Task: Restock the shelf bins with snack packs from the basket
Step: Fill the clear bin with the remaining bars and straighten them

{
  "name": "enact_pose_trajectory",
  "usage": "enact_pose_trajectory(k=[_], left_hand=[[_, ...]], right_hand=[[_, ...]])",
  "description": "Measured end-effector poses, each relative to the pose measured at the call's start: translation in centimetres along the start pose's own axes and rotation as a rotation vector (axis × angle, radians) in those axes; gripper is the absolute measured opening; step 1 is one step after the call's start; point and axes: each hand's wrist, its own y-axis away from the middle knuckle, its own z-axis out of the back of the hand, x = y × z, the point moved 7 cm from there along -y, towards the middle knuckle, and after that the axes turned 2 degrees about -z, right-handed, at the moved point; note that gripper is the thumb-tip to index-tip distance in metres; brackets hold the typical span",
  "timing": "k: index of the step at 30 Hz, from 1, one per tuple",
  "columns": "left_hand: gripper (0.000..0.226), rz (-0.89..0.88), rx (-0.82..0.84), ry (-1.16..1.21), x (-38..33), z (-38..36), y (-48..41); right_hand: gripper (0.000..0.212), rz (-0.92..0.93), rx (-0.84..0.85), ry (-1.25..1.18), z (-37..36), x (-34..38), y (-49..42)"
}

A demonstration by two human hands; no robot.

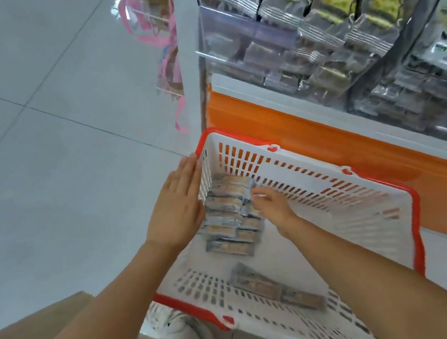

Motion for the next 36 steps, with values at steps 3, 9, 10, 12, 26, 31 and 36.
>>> enact_pose_trajectory(k=[3, 9, 10, 12, 26, 31, 36], left_hand=[[0.061, 0.000, -0.021, 0.025, 0.0, -0.2, -0.1], [0.065, 0.026, -0.009, -0.009, -0.1, -0.4, -0.2], [0.066, 0.030, -0.010, -0.028, -0.1, -0.4, -0.2], [0.068, 0.030, -0.006, -0.049, -0.2, -0.3, -0.2], [0.060, -0.077, -0.069, 0.383, -9.7, 4.5, -3.0], [0.030, -0.132, -0.164, 0.560, -13.1, 7.6, -3.8], [0.011, -0.181, -0.115, 0.777, -16.0, 9.8, -3.5]], right_hand=[[0.021, -0.039, -0.051, -0.038, -0.5, 0.3, -1.0], [0.019, -0.004, -0.254, -0.031, 0.1, 1.7, -0.7], [0.019, 0.015, -0.282, -0.017, 0.4, 2.1, -0.3], [0.017, 0.040, -0.300, -0.006, 0.9, 2.8, 0.4], [0.013, 0.216, -0.127, -0.242, 9.8, 9.2, 11.1], [0.015, 0.335, -0.086, -0.324, 12.7, 10.8, 15.5], [0.022, 0.534, -0.102, -0.299, 15.4, 11.2, 19.6]])
